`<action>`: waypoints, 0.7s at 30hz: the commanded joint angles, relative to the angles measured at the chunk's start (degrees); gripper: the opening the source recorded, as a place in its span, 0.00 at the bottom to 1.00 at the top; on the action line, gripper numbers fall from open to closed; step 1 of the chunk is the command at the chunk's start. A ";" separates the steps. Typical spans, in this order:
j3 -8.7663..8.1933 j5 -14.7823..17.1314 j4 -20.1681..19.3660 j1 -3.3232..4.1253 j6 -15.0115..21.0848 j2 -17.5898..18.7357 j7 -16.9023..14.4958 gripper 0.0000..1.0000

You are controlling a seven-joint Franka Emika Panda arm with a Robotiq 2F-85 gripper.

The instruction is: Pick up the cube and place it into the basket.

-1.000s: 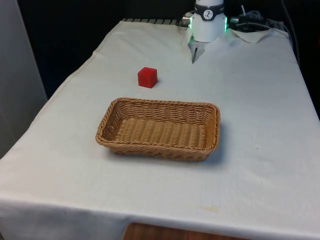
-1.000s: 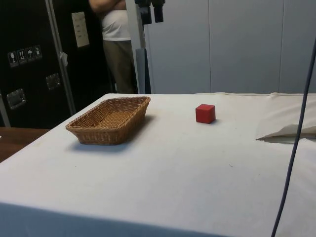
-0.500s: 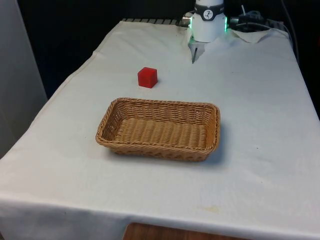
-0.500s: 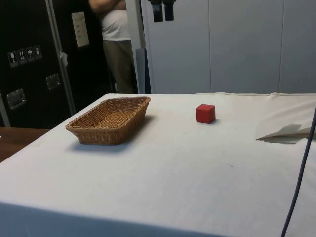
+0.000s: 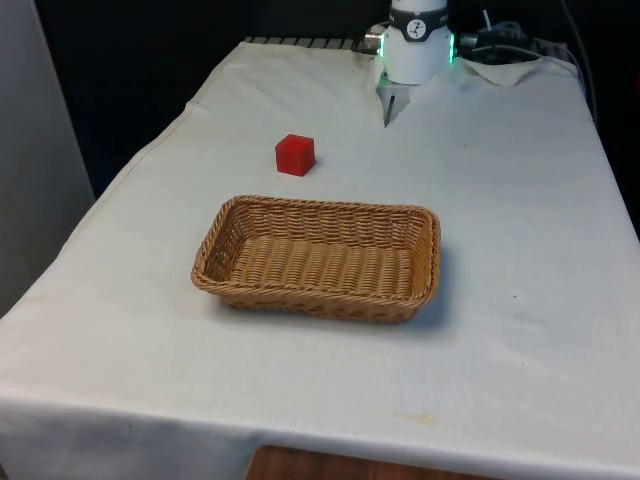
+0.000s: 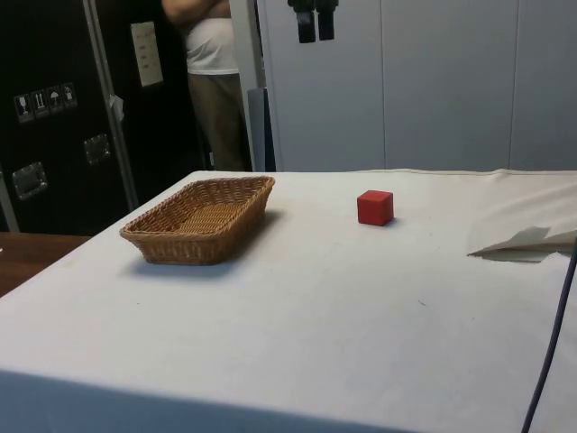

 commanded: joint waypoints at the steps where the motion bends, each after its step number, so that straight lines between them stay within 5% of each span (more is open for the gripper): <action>1: -0.34 -0.29 -0.69 -0.29 0.63 -0.40 -0.34 1.00; 21: -4.76 -2.29 -1.60 -0.86 0.57 -0.29 -2.35 1.00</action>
